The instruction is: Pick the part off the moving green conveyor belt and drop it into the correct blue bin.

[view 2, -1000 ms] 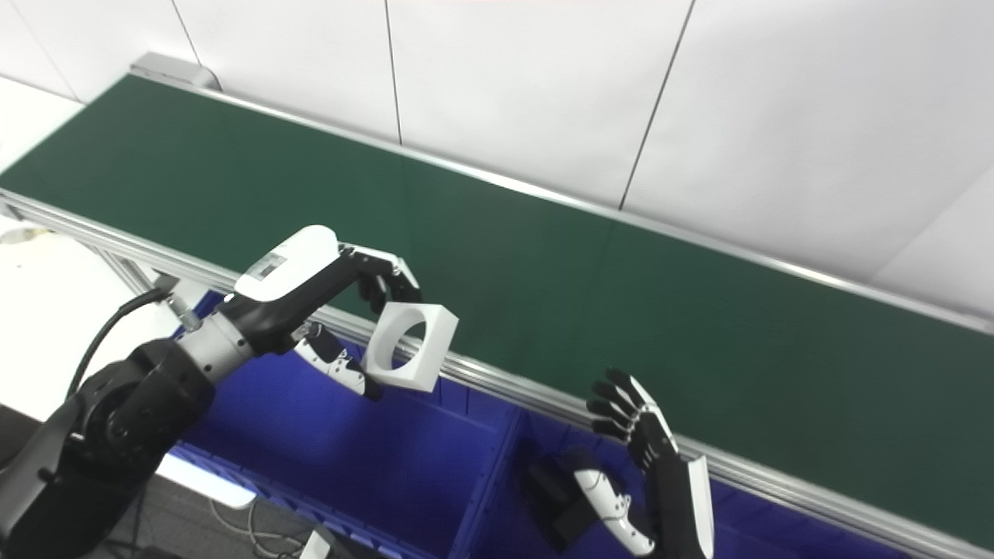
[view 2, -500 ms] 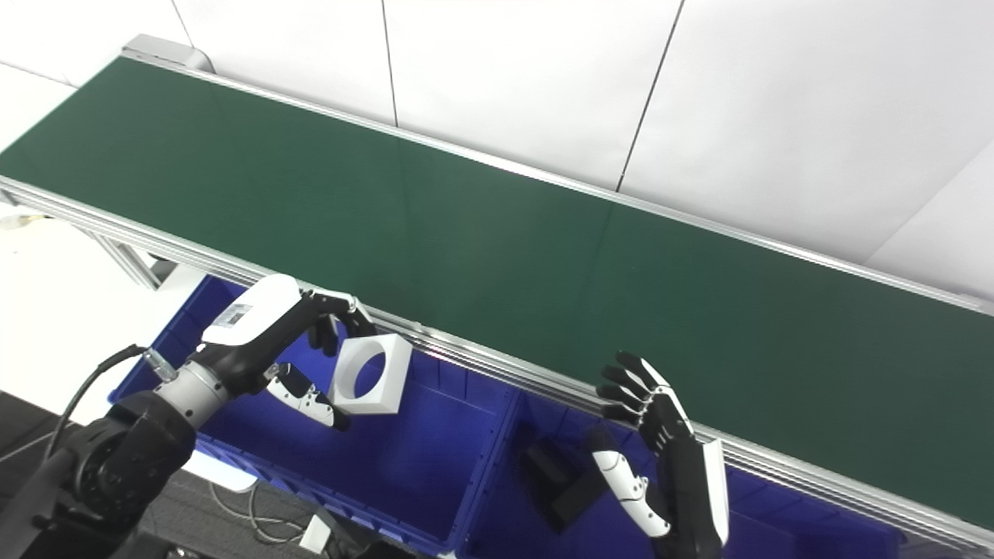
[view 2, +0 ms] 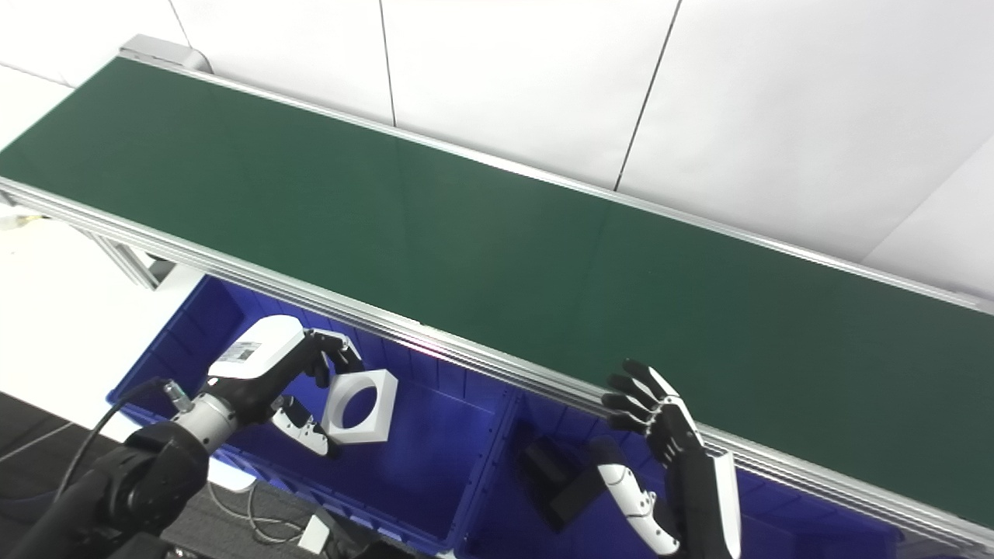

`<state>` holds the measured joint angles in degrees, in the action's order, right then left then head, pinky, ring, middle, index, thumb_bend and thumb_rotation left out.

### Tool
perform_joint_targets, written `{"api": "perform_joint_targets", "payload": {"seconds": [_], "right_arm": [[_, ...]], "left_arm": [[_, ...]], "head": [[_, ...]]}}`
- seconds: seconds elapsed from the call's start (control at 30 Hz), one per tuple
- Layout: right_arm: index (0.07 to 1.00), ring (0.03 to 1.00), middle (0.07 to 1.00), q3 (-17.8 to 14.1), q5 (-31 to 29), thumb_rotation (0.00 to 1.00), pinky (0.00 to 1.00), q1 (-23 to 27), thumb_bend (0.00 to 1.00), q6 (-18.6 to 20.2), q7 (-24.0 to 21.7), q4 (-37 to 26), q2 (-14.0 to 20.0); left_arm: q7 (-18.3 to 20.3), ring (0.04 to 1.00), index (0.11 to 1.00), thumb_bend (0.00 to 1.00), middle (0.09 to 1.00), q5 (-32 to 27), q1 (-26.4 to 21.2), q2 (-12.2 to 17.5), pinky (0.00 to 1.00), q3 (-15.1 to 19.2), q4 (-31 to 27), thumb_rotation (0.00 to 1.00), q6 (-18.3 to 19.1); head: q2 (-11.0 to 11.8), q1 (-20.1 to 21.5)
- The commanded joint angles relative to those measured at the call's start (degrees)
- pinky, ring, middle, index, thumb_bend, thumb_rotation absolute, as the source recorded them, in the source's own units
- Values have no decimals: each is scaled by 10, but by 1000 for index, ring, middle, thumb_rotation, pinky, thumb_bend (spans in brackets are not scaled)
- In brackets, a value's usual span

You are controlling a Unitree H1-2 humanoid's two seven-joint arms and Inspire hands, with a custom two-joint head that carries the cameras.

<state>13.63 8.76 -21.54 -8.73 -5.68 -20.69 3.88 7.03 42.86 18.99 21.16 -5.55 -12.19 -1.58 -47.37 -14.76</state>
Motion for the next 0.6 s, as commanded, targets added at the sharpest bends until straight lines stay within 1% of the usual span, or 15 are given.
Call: {"api": "perform_joint_targets", "payload": {"seconds": [0.0,0.03,0.13,0.27,0.3,0.4,0.5,0.57], "right_arm": [[828,711,769,0,1,566,632,-1,453,6,1,-24,-5],[828,711,769,0,1,566,633,-1,453,6,1,-24,-5],[829,712,769,1,-2,556,634,-2,453,5,0,-24,-5],[829,712,768,1,0,544,631,-2,446,5,0,-24,-7],[829,712,768,2,1,542,631,-2,445,5,0,-25,-7],[827,709,766,3,2,550,629,-2,453,7,0,-26,-9],[828,709,767,4,1,554,627,-2,452,6,0,-26,-9],[828,709,765,4,4,549,626,-3,450,7,1,-26,-10]], "left_arm": [[-20,438,521,517,434,9,-16,1,466,-5,-2,0,-10],[-16,438,521,517,434,15,-20,1,466,-9,3,0,-3],[-26,434,522,517,432,23,-28,2,471,-18,21,0,-8],[-16,446,525,516,434,41,-33,2,503,-27,22,0,12],[-15,448,526,515,433,44,-34,3,506,-29,23,0,15],[-15,445,526,516,432,50,-35,4,499,-32,23,0,16],[-14,468,530,516,443,51,-33,3,511,-33,21,0,22],[-10,527,530,517,459,50,-32,3,540,-32,18,0,28]], "head": [[0,0],[-3,-2],[-3,0],[-3,1],[-6,1],[-5,2],[-4,4],[-4,5]]}}
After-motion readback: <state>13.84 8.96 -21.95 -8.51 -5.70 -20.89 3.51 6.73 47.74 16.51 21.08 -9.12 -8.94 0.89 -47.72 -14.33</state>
